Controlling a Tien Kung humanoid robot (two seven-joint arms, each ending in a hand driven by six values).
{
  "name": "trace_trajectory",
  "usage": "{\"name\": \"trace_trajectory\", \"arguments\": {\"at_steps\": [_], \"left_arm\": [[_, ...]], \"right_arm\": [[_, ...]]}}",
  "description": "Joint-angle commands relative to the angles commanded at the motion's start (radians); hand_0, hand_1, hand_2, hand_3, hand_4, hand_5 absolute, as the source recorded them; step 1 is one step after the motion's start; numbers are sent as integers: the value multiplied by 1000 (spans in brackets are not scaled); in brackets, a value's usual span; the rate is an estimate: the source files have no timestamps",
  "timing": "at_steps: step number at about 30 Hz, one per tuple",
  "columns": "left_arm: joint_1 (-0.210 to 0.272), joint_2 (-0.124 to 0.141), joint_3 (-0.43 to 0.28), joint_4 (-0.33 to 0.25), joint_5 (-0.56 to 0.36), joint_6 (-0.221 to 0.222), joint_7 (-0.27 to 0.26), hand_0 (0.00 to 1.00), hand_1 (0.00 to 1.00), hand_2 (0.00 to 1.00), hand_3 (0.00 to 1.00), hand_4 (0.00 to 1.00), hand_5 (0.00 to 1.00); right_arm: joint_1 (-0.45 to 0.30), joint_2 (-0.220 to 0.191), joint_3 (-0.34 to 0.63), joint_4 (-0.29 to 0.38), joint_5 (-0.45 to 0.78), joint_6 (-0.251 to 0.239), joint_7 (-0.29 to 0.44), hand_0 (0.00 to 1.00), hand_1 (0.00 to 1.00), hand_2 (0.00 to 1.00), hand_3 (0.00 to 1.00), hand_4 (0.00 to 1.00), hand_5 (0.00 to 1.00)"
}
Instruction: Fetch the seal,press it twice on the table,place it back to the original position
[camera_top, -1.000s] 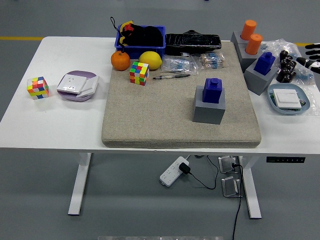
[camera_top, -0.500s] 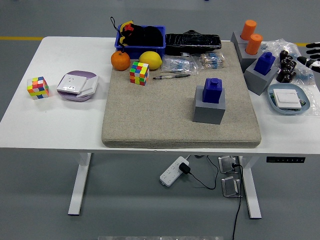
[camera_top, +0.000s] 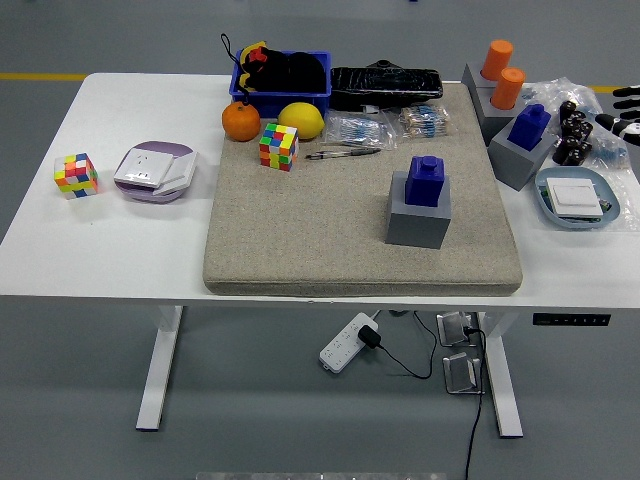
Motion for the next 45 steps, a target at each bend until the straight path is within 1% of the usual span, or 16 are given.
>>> {"name": "trace_trajectory", "arguments": {"at_steps": [45], "left_arm": [[4,6,3,-1,1,-1,1,820,799,764,815,765,282]], "right_arm": [[3,-1,-14,-2,2,-3,-3,845,754,729,746,892,429]]}}
